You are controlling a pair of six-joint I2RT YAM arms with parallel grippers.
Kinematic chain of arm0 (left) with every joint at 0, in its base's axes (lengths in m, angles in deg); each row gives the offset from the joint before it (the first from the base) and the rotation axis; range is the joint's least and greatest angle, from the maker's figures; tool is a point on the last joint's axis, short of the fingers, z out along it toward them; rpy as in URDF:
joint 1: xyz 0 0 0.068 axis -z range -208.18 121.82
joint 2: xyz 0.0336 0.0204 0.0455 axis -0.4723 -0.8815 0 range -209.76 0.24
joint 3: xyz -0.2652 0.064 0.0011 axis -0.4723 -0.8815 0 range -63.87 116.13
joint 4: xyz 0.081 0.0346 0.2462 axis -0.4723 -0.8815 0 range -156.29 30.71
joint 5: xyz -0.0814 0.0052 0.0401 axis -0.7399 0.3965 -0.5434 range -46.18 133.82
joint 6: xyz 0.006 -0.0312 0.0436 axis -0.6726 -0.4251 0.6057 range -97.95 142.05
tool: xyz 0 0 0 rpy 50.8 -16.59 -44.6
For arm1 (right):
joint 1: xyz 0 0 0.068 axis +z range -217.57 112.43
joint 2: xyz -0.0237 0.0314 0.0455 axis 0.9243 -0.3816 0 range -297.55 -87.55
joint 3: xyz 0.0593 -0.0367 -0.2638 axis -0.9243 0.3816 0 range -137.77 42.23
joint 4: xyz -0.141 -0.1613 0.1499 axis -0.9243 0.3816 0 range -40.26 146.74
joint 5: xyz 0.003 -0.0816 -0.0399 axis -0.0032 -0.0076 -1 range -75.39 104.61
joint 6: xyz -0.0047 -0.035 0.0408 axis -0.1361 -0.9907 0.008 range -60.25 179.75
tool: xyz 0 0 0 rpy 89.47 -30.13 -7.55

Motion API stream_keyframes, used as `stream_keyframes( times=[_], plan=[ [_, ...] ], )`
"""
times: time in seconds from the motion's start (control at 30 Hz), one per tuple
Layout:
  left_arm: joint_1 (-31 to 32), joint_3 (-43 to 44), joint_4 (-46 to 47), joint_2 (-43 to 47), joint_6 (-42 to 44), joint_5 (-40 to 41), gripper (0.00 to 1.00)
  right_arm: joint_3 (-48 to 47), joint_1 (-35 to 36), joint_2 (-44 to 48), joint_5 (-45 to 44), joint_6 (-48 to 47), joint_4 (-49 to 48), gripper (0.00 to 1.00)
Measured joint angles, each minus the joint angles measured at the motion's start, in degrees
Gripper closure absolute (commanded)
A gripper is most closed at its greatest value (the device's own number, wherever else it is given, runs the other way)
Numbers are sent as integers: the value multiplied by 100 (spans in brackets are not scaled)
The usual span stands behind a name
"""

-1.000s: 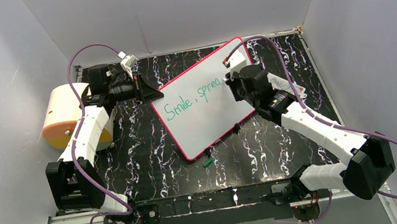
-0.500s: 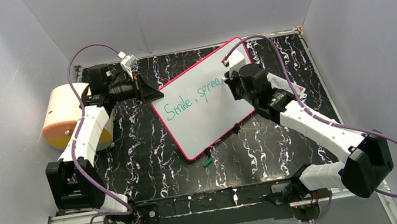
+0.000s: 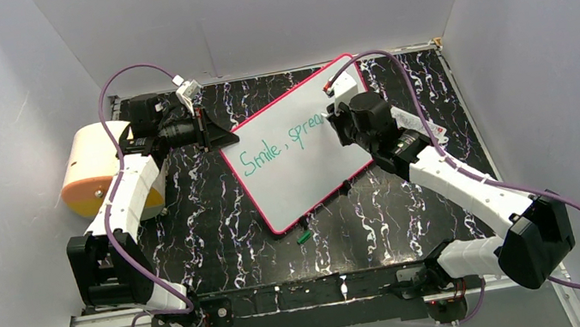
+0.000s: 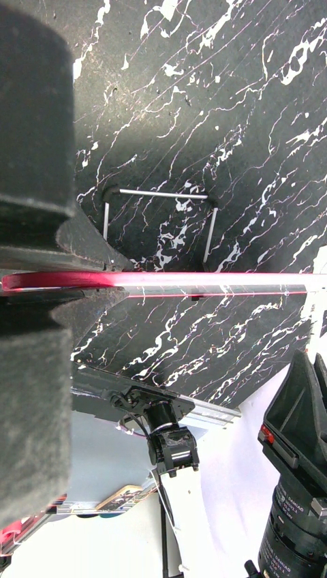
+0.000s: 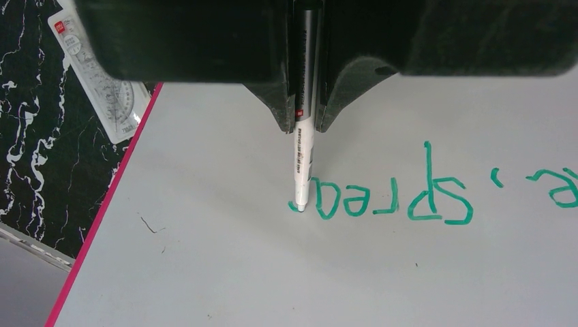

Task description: Write a sentence on the whiteboard

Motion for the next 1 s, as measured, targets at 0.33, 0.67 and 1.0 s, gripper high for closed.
stream_keyframes(
  times=[0.33,0.67,1.0],
  plan=[
    [0,0,2,-2,-11,2,100,0,0,7,127,-4,90,100],
    [0,0,2,-2,-20,2,100,0,0,20,144,-7,254,100],
    [0,0,7,-7,-22,2,100,0,0,20,66,-13,319,100]
  ],
)
